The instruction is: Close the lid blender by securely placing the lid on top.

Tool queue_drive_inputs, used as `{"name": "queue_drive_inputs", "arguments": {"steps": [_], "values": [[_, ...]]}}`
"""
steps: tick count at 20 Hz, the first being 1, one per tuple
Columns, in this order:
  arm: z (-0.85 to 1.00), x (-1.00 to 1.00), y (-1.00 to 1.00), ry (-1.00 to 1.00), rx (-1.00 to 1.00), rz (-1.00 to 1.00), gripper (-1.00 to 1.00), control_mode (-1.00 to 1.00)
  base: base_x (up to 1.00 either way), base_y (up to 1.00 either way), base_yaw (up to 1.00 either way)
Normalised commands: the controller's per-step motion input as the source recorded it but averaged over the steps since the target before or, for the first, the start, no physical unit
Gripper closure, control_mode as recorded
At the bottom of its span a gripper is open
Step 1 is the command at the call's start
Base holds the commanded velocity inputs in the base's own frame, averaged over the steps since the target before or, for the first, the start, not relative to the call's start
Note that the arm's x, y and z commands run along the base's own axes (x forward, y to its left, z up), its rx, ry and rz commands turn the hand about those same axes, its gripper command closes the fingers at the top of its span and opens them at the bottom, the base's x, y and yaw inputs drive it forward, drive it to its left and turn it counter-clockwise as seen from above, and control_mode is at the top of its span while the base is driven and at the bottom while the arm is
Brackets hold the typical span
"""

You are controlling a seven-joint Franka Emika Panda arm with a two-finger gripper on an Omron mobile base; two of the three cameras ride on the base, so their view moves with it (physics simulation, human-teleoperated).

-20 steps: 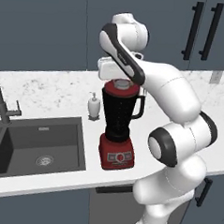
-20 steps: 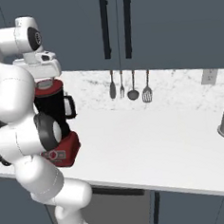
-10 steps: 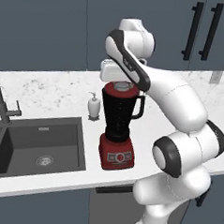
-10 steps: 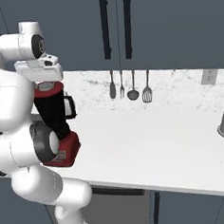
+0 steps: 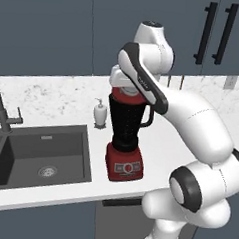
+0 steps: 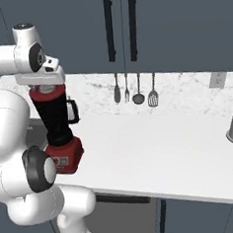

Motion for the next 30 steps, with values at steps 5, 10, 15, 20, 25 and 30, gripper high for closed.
{"name": "queue_drive_inputs", "arguments": {"steps": [5,10,15,20,25,30], "values": [[0.41,-0.02,0.02,-0.2,0.0,0.0,-1.0,-1.0,0.0,0.0,0.0],[0.14,-0.11,0.0,-0.11,0.0,0.0,-1.0,-1.0,0.0,0.0,0.0],[0.0,-0.45,-0.01,-0.01,0.01,0.0,-1.0,-1.0,0.0,0.0,0.0],[0.0,-0.95,-0.13,-0.04,0.07,0.0,-1.0,-1.0,0.0,0.0,0.0],[0.0,-0.82,-0.27,0.0,0.03,0.0,-1.0,-1.0,0.0,0.0,0.0],[0.0,-0.23,-0.28,-0.02,0.0,0.0,-1.0,-1.0,0.0,0.0,0.0]]}}
